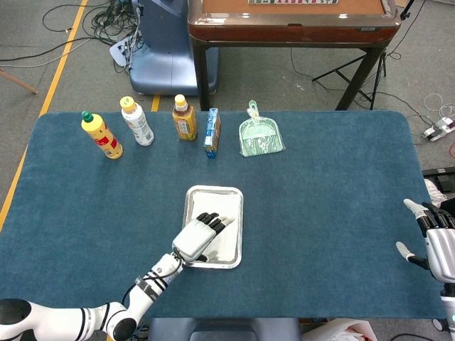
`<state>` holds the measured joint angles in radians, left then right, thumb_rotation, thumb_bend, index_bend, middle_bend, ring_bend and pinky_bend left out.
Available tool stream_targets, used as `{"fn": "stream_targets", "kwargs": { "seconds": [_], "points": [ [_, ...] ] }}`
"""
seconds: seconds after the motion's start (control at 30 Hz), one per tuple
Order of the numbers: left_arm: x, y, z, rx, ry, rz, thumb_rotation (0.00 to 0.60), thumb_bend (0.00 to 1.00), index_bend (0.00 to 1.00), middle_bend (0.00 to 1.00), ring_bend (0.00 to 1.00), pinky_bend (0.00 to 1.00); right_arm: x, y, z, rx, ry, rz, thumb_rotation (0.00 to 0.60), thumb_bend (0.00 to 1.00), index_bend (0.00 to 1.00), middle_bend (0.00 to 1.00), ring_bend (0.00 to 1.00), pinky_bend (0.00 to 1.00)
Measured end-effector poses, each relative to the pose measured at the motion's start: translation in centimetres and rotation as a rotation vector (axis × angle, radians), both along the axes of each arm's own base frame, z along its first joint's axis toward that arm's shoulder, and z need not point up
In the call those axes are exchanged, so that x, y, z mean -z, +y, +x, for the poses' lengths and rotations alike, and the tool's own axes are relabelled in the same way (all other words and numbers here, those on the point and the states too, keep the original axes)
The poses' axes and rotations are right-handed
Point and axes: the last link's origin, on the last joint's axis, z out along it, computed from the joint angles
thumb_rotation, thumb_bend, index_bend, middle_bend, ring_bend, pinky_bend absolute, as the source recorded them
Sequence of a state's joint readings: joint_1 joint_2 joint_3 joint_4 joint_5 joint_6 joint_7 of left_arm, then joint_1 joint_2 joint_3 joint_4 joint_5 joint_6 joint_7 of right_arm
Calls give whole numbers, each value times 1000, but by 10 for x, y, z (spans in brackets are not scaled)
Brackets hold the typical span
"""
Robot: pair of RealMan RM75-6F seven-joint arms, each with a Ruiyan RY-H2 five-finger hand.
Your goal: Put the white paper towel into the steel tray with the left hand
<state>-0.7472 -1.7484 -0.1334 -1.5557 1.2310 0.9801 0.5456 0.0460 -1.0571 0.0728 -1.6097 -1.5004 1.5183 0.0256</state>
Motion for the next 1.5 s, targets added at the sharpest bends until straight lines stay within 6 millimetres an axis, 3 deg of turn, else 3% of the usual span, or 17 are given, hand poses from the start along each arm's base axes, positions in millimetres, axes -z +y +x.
{"fn": "stream_targets", "kwargs": {
  "seconds": [0.2, 0.4, 0.6, 0.87, 1.0, 1.23, 1.5],
  "points": [
    [-2, 2, 1, -4, 2, 16, 600, 246, 0, 157, 118, 168, -3, 3, -1, 4, 1, -9, 600, 205, 162, 240, 132, 200],
    [-21, 16, -8, -52, -25, 92, 600, 246, 0, 157, 118, 168, -3, 1, -2, 5, 3, -8, 600, 205, 161, 240, 132, 200],
    [-55, 35, -36, -154, -36, 187, 600, 246, 0, 157, 118, 168, -5, -1, -1, 5, 11, -2, 600, 206, 162, 240, 132, 199],
    [-118, 47, -98, -339, -90, 372, 600, 246, 34, 157, 132, 168, -5, -4, -3, 17, 9, 5, 600, 205, 162, 240, 132, 199],
    [-140, 37, -124, -395, -109, 454, 600, 246, 65, 157, 134, 168, -2, -6, -5, 26, 8, 24, 600, 206, 161, 235, 132, 199],
    [-170, -1, -166, -459, -61, 537, 600, 246, 95, 157, 134, 168, -1, -8, -7, 42, -12, 75, 600, 221, 161, 178, 85, 178],
    [-184, -49, -183, -493, -21, 569, 600, 246, 102, 157, 134, 163, 1, -7, -9, 40, -26, 88, 600, 221, 161, 196, 85, 178]
  ]
}}
